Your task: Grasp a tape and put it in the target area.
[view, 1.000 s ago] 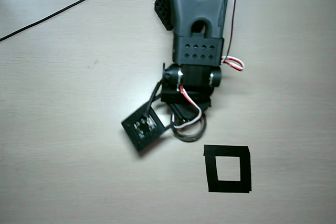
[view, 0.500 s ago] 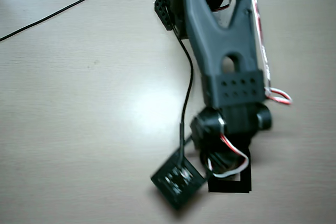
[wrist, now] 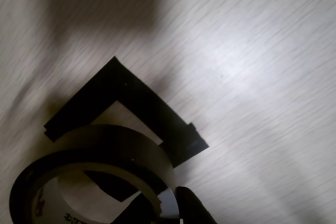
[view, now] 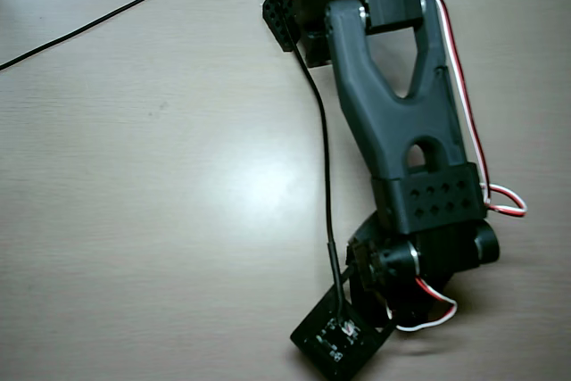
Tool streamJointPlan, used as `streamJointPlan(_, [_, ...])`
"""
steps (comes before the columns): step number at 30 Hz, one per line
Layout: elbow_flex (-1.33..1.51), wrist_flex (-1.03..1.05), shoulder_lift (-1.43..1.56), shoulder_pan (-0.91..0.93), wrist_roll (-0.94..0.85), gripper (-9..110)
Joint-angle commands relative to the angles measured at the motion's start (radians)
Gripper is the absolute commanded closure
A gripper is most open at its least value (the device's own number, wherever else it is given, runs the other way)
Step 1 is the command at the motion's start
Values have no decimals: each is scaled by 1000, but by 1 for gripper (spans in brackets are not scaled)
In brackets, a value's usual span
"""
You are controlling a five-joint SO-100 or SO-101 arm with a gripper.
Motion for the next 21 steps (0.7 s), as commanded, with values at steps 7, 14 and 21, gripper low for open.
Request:
streamJointPlan(7, [-80, -31, -67, -17, 17, 101])
streamJointPlan(14, [-109, -40, -121, -8, 20, 101])
streamJointPlan(21, [-106, -46, -135, -3, 15, 95])
